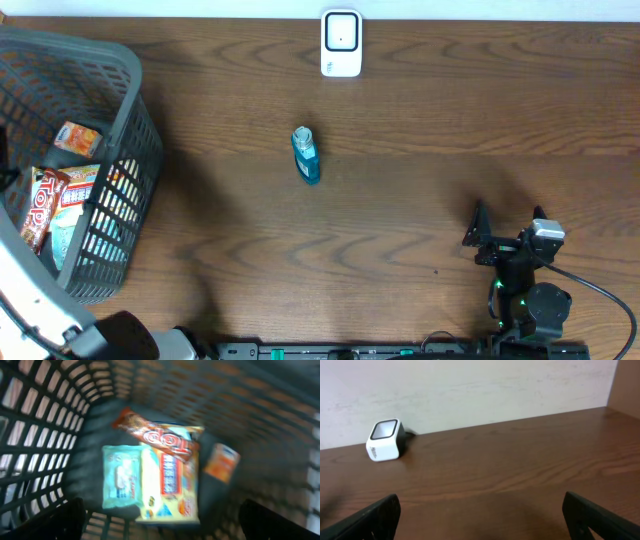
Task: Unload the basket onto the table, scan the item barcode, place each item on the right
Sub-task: 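Return the left gripper to the basket and grasp the Tops chocolate bar, then move the chocolate bar past the scanner and drop it on the table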
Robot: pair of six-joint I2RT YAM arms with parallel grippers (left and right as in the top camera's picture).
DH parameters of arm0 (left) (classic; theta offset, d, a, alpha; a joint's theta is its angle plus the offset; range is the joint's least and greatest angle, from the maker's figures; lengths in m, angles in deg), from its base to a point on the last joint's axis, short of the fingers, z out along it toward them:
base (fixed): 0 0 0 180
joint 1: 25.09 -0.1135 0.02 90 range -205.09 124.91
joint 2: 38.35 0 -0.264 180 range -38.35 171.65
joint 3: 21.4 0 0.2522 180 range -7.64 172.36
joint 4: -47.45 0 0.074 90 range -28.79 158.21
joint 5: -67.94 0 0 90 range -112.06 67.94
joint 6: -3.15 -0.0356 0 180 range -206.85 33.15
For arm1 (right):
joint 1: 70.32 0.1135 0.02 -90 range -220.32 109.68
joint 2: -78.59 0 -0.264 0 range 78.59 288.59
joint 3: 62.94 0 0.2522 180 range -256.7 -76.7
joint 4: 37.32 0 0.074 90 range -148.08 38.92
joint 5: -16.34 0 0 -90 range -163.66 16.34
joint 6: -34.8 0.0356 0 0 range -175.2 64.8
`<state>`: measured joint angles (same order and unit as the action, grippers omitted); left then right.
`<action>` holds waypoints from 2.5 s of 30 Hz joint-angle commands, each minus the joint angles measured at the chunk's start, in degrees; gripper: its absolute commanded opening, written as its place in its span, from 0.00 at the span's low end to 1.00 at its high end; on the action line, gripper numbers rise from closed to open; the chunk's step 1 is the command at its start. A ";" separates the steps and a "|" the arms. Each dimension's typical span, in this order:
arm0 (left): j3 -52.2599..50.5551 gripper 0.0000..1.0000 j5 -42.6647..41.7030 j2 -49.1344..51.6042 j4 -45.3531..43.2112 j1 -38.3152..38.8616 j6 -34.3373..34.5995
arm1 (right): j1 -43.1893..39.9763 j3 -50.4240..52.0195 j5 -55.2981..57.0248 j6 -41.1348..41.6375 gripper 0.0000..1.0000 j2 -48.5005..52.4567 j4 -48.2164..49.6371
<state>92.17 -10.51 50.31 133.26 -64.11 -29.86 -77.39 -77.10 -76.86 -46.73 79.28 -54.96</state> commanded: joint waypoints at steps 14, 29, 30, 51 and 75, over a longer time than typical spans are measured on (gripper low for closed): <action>-23.82 0.98 0.55 6.64 -26.43 -1.57 7.37 | -0.33 0.09 -0.15 -0.39 0.99 -0.26 -0.17; -23.82 0.98 2.56 22.49 -31.43 -3.91 6.75 | -0.33 0.09 -0.15 -0.39 0.99 -0.24 -0.17; -23.85 0.98 2.69 23.04 -31.45 -4.11 6.75 | -0.35 0.09 -0.15 -0.39 0.99 -0.20 -0.17; -21.11 0.15 2.16 9.09 -30.99 -4.33 0.44 | -0.35 0.09 -0.15 -0.39 0.99 -0.20 -0.17; -21.16 0.08 -24.61 -31.04 -34.25 33.29 -2.71 | -0.35 0.09 -0.15 -0.39 0.99 -0.20 -0.17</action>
<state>69.92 -34.42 17.81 99.71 -38.12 -30.21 -77.39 -77.10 -76.86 -46.71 79.28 -54.94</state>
